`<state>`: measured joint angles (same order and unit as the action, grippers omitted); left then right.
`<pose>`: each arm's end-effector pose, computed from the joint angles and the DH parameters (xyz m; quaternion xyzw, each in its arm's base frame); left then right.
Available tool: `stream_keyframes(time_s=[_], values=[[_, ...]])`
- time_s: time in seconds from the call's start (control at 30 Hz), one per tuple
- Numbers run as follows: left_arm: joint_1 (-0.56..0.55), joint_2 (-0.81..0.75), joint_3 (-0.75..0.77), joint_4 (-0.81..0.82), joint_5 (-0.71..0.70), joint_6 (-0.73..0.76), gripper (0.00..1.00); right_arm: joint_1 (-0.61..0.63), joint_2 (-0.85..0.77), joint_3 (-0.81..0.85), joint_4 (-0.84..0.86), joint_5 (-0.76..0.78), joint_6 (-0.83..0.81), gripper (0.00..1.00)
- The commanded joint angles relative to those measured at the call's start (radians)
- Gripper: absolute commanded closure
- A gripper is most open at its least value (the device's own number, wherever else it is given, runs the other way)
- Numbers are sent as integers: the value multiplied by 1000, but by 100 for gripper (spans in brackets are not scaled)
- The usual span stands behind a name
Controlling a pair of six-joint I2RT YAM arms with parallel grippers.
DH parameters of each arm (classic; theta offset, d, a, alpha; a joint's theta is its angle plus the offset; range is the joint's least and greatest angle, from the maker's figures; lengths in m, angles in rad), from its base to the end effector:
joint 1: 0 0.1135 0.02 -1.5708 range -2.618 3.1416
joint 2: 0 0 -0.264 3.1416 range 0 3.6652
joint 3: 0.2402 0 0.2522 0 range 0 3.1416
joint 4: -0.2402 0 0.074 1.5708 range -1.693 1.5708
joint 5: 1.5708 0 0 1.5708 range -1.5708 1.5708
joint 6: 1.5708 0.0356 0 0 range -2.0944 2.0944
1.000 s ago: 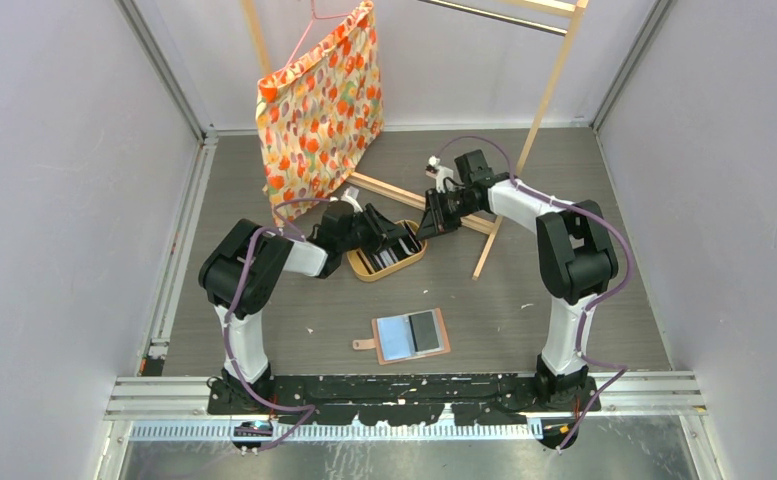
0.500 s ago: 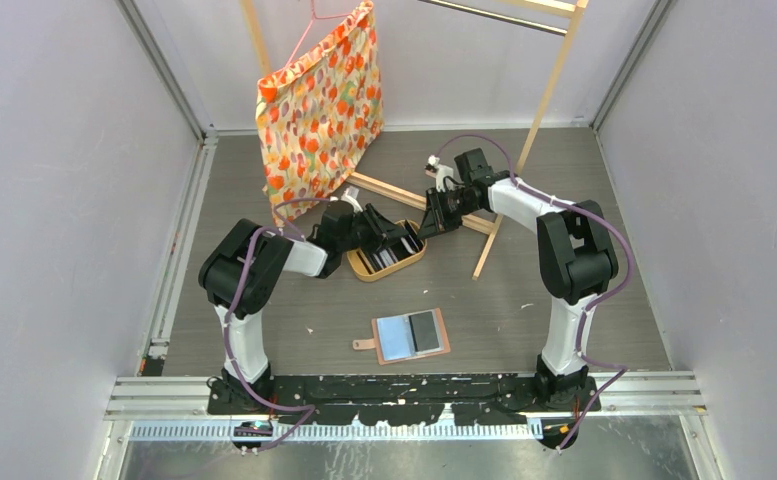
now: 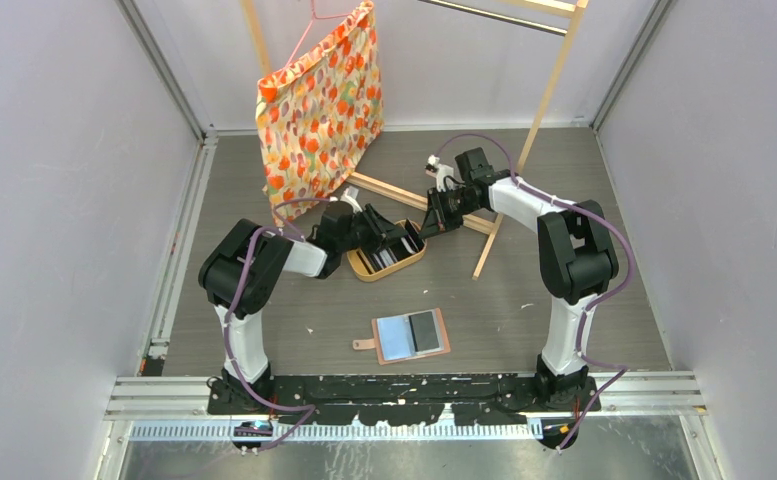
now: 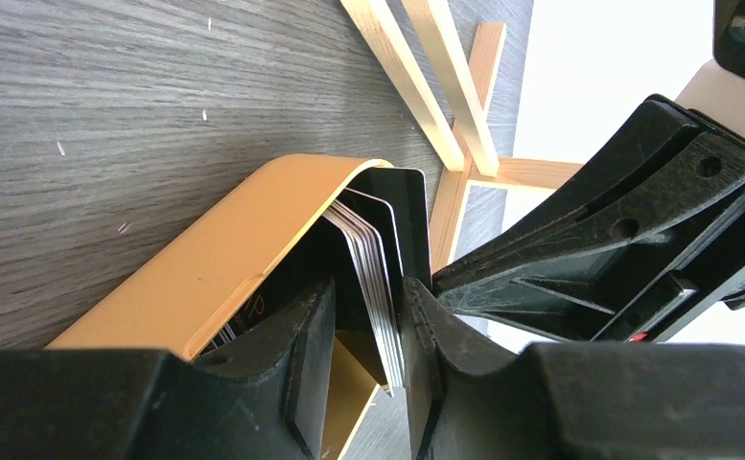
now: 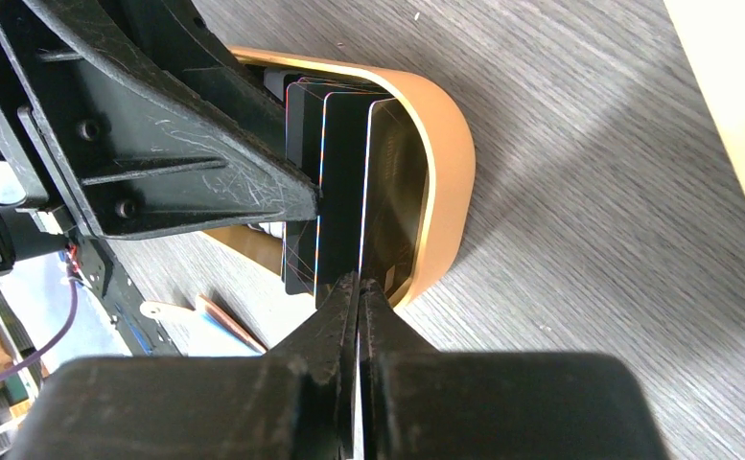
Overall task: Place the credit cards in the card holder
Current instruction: Pick up the credit card from the storage box.
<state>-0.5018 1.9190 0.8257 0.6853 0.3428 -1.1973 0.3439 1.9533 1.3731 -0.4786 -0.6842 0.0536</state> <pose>0.3227 -0.1907 0.1290 -0.1925 0.8061 -0.5005 0.2503 0.3747 0.1581 0.1858 -0.2159 0.8895 0.3652 0.1698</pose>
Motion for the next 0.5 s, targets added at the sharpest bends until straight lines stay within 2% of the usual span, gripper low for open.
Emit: stream_keyframes(time_s=[0.0,0.1,0.47], values=[[11,7,-16,-2,-13,21,68,0,-22,34,-25,3,-17,93],[11,11,-16,0,-10,21,69,-6,-16,39,-22,-22,6,86],[11,27,-2,6,6,24,77,-16,-20,37,-14,-53,29,77]])
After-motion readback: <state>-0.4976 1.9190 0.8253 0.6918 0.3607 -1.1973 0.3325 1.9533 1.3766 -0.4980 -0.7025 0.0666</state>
